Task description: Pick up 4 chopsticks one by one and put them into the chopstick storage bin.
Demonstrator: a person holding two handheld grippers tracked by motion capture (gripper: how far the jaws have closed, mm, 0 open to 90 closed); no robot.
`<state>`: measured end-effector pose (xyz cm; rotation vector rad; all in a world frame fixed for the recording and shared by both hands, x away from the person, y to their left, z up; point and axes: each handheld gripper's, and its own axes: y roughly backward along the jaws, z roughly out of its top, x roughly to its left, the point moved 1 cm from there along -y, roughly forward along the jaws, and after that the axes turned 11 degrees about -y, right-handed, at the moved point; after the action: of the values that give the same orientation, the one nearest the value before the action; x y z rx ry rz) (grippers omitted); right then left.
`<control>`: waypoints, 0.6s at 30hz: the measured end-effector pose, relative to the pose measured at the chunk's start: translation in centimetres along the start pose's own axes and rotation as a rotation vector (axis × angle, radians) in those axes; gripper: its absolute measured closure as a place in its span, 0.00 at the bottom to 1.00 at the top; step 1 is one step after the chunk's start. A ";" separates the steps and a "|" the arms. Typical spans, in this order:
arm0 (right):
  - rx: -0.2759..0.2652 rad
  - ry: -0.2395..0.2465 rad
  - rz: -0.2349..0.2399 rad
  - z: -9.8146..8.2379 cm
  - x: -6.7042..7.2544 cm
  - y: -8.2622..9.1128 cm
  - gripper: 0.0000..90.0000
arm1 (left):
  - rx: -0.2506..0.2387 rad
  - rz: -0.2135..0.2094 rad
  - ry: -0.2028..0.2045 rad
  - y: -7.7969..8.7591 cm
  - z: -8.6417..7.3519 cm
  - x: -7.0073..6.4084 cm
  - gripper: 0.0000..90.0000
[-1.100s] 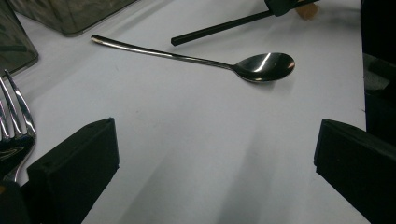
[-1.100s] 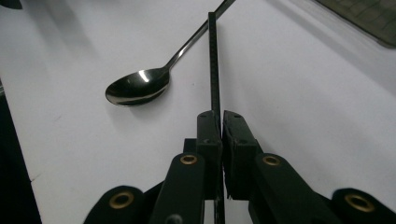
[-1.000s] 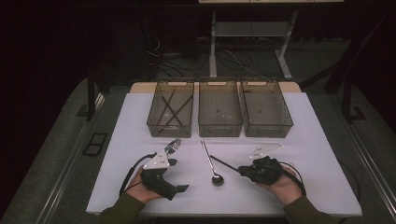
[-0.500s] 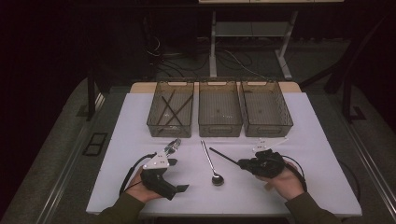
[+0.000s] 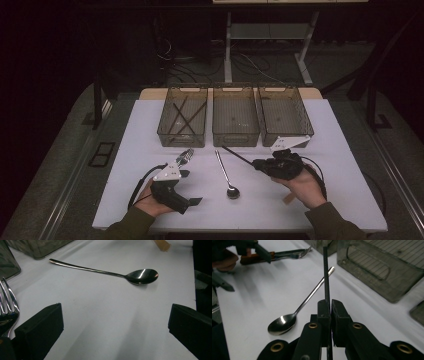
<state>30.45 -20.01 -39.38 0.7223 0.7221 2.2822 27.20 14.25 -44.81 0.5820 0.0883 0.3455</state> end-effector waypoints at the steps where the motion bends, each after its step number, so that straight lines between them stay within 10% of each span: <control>1: -0.003 -0.002 -0.002 0.2 0.0 0.0 0.96 | 0.001 0.000 -0.001 0.0 0.0 0.0 0.00; 18: -0.057 -0.015 -0.017 4.3 -0.3 -0.9 0.96 | 0.003 0.001 -0.007 0.1 0.0 0.1 0.00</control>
<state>33.79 -18.35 -37.07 0.7025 0.6511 2.2701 27.23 14.33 -44.72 0.5866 0.0819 0.3443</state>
